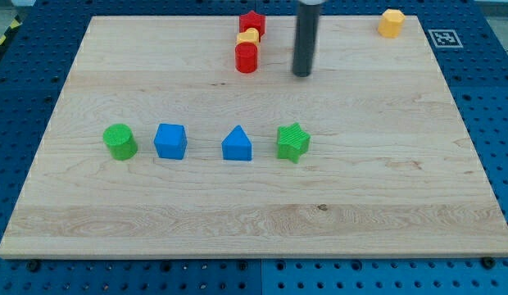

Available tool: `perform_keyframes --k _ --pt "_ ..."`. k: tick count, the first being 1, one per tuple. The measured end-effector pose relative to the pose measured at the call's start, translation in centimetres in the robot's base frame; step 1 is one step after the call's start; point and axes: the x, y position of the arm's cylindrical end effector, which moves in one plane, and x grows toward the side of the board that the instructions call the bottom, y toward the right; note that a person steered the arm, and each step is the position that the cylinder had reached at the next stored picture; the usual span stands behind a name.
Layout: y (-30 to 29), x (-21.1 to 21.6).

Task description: Move the hexagon parallel to the red star

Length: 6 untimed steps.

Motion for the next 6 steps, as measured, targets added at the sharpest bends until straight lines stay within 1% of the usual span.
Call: perform_keyframes --k 1,2,3,4,5,6 --pt "7.7 -2.7" --pt "14.6 -7.0" --pt "19.7 -9.6" --pt "22.0 -13.2" --pt "21.9 -14.2" --pt "20.2 -14.2"
